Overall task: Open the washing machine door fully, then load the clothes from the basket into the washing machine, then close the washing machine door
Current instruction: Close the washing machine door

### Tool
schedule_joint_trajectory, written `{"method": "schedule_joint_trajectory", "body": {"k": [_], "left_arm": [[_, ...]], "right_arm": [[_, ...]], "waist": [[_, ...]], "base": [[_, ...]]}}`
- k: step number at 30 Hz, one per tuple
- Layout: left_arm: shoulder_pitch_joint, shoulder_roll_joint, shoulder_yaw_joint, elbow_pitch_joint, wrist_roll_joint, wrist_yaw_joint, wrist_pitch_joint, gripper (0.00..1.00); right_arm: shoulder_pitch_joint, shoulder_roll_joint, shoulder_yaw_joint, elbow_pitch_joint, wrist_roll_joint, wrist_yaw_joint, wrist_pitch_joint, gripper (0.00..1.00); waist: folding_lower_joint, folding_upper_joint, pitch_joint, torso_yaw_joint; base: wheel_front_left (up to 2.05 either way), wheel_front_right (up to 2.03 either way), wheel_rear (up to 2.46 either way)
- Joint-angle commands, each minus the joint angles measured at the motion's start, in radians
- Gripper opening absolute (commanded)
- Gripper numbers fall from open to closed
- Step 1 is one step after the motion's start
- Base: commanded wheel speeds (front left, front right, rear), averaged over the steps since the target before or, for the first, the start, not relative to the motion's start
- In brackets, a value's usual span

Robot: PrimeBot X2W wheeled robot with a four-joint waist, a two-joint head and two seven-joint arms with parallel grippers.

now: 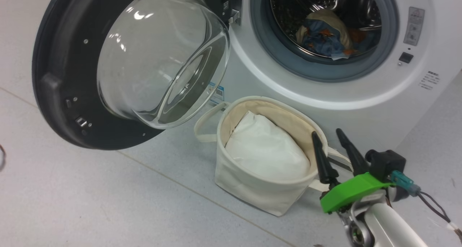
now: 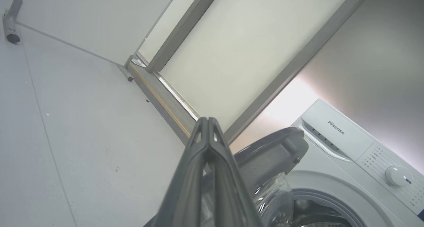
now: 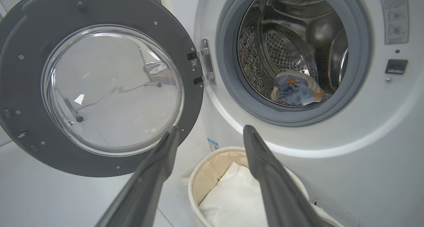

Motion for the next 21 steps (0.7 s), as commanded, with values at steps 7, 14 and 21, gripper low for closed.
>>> {"method": "schedule_joint_trajectory", "body": {"k": [7,14,21], "left_arm": [[-0.224,0.089,0.081,0.300,-0.143,0.072,0.161,0.00],[-0.323,0.147,0.138,0.529,-0.215,0.056,0.192,0.00],[-0.369,0.191,0.145,0.685,-0.231,0.008,0.194,0.00]], "right_arm": [[0.048,-0.020,-0.063,-0.063,-0.042,0.000,-0.008,1.00],[0.089,-0.026,-0.088,-0.089,-0.061,0.000,-0.008,1.00],[0.079,-0.036,-0.076,-0.093,-0.064,0.000,-0.008,1.00]], "waist": [[0.0000,0.0000,-0.003,-0.031],[0.0000,0.0000,-0.003,-0.107],[0.0000,0.0000,0.007,-0.182]], "base": [[0.00,0.00,0.00],[0.00,0.00,0.00],[0.00,0.00,0.00]]}}
